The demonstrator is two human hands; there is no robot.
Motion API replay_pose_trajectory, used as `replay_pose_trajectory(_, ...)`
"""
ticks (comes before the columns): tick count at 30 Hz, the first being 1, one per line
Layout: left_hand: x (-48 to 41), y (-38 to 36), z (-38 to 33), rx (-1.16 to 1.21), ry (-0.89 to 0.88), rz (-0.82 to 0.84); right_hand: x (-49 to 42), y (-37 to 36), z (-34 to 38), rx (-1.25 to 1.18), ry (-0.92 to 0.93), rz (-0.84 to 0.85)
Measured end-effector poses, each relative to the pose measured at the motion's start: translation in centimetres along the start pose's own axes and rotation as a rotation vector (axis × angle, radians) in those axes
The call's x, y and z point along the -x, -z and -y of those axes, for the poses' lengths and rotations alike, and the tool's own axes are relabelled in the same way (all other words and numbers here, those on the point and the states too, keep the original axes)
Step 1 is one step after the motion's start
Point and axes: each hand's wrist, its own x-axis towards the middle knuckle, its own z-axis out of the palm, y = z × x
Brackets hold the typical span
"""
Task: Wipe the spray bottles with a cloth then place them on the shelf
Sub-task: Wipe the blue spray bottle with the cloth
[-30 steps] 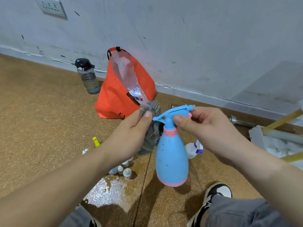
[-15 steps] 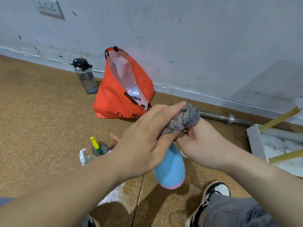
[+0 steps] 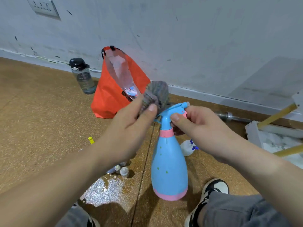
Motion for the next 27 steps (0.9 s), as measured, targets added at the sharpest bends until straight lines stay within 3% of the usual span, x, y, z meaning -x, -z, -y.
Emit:
replay_pose_trajectory(1,0.5,-0.5,0.0,-0.054,-0.087,0.082,0.1,-0.1,-0.1,0.002,0.037,0.013)
replay_pose_trajectory(3,1.2,-1.4,0.4,-0.107,-0.132,0.092,0.1,0.2,-0.5,-0.01,0.111,0.008)
replay_pose_trajectory(5,1.4,-1.4,0.7,0.019,0.038,0.035,0.3,1.0,-0.6,0.03,0.177,0.021)
replay_pose_trajectory(8,0.8,-0.5,1.1,0.277,0.435,-0.051,1.0,1.9,-1.1,0.159,0.273,0.075)
replay_pose_trajectory(10,0.3,0.3,0.6,0.29,0.504,-0.142,1.1,1.9,-1.6,0.291,0.386,0.059)
replay_pose_trajectory(13,0.0,1.4,-0.2,0.28,0.432,-0.23,1.1,2.1,-2.4,0.321,0.465,0.029)
replay_pose_trajectory(17,0.7,1.1,-1.6,0.181,0.206,-0.151,1.0,1.9,-2.6,0.333,0.448,0.018)
replay_pose_trajectory(21,2.2,-0.1,-1.6,-0.435,-0.34,0.087,1.0,1.2,-2.0,0.397,0.476,0.03)
replay_pose_trajectory(23,2.3,-0.5,-0.6,-0.628,-0.491,0.203,1.1,1.0,-1.8,0.392,0.468,0.027)
replay_pose_trajectory(25,1.5,-0.3,0.3,-0.589,-0.449,0.204,1.2,0.9,-1.4,0.301,0.423,0.024)
replay_pose_trajectory(27,0.8,0.1,0.8,-0.446,-0.294,0.12,1.1,0.9,-0.9,0.11,0.309,-0.015)
